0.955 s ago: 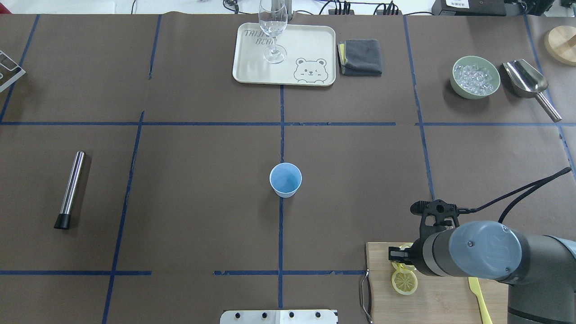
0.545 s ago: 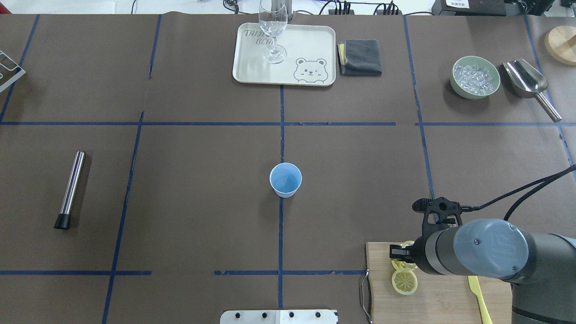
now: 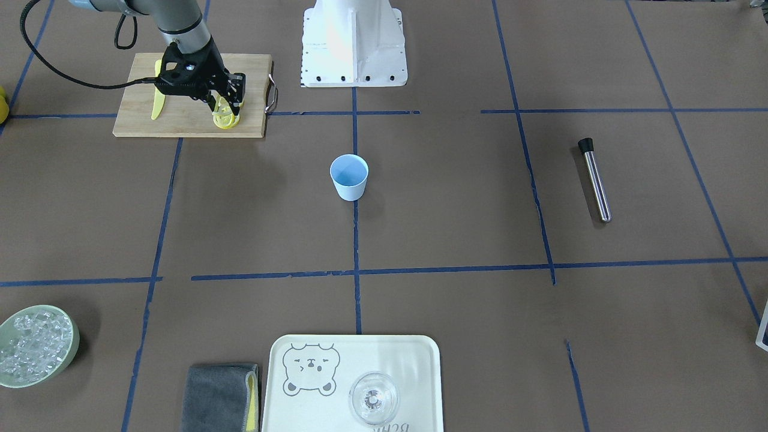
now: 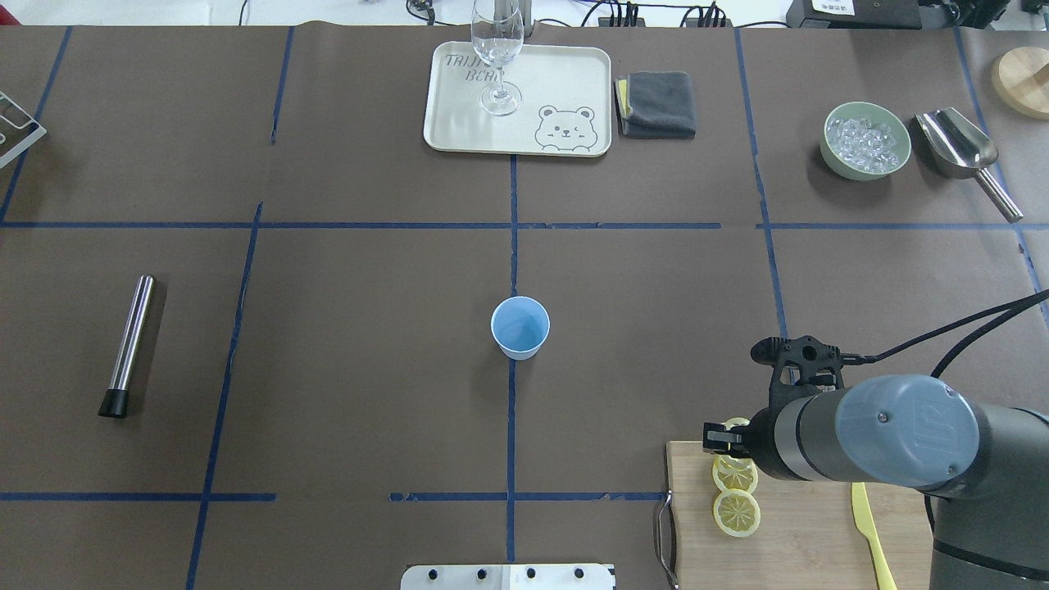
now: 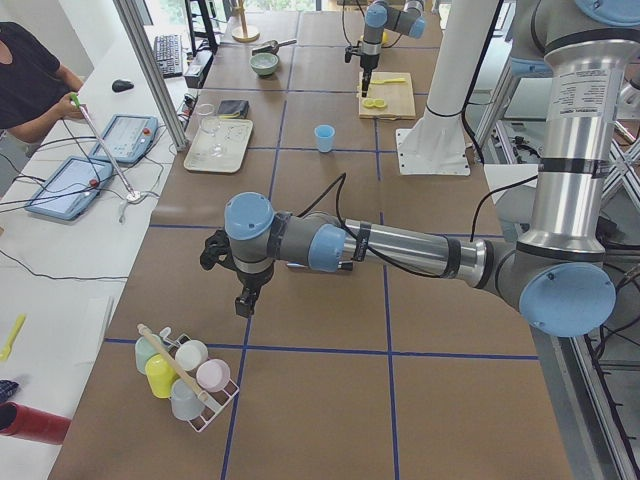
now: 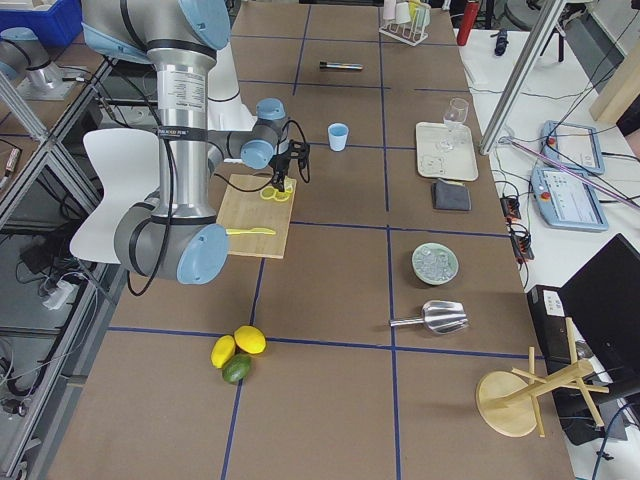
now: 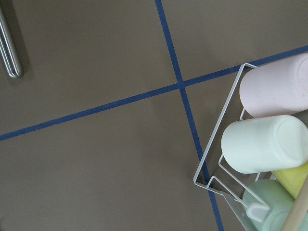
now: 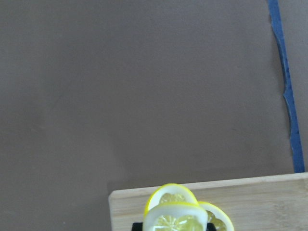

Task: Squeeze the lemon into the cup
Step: 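Carry the lemon slice with the right gripper over the blue cup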

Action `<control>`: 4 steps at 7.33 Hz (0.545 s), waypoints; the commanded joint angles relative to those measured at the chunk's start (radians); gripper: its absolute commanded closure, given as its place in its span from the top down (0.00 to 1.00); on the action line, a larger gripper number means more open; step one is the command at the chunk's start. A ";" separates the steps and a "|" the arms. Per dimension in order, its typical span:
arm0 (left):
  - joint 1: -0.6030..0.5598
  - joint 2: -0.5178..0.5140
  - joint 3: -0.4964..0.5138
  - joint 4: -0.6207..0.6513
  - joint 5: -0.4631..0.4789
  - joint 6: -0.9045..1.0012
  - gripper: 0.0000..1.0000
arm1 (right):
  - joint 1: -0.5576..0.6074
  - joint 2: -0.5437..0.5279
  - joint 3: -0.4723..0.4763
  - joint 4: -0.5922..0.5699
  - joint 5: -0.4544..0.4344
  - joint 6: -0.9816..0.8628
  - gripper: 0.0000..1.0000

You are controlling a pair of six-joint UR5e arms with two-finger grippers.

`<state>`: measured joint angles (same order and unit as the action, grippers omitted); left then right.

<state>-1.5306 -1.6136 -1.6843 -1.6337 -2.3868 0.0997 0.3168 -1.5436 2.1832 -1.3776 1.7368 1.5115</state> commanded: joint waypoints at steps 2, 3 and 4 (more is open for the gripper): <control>0.000 0.018 -0.011 -0.002 0.000 0.000 1.00 | 0.060 0.274 -0.072 -0.182 0.003 -0.001 0.49; 0.000 0.021 -0.014 0.000 0.000 0.000 1.00 | 0.074 0.343 -0.106 -0.207 0.004 0.001 0.49; 0.000 0.021 -0.014 0.000 0.000 0.000 1.00 | 0.099 0.373 -0.114 -0.208 0.016 0.001 0.49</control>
<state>-1.5309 -1.5950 -1.6959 -1.6341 -2.3869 0.0997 0.3887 -1.2385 2.0940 -1.5617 1.7434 1.5119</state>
